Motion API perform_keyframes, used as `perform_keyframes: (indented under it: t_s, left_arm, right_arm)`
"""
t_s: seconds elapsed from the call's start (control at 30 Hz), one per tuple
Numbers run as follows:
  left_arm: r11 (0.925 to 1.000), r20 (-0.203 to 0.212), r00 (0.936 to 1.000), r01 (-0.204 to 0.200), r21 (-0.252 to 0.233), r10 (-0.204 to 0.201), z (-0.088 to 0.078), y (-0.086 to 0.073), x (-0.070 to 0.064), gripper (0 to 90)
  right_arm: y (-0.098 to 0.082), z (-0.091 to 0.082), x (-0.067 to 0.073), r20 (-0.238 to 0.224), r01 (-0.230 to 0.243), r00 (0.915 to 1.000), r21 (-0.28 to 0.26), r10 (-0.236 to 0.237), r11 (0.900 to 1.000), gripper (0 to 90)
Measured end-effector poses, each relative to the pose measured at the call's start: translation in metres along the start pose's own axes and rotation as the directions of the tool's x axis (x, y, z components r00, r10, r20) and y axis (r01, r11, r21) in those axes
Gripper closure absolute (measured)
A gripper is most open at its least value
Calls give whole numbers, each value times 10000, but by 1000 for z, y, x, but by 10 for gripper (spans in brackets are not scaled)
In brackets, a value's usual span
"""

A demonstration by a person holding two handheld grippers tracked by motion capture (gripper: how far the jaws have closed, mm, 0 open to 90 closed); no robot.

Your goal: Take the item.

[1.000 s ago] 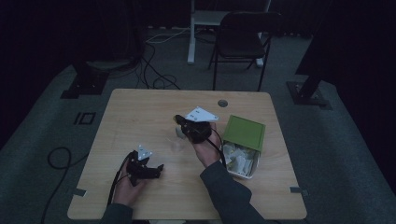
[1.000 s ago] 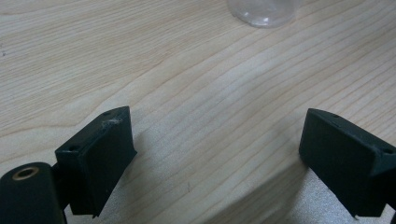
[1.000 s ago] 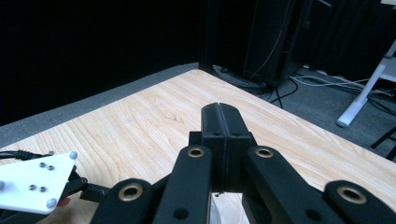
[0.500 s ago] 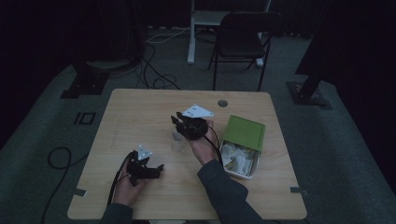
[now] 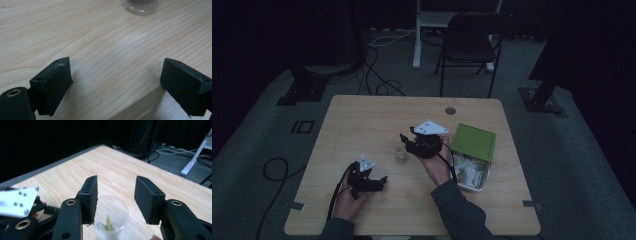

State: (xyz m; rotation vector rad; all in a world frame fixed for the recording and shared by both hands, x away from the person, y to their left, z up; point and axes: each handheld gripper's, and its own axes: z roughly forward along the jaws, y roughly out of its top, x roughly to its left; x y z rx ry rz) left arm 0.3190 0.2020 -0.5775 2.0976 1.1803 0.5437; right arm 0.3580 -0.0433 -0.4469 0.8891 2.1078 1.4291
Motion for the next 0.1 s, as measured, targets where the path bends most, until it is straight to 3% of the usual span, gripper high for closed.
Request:
perform_keyframes:
  t_s: [0.1]
  left_arm:
    - [10000,11,10000,-11,9,11,0,0,0,108]
  right_arm:
    - [-6,-5,-1,-18,48,10000,170,-48,9998,509]
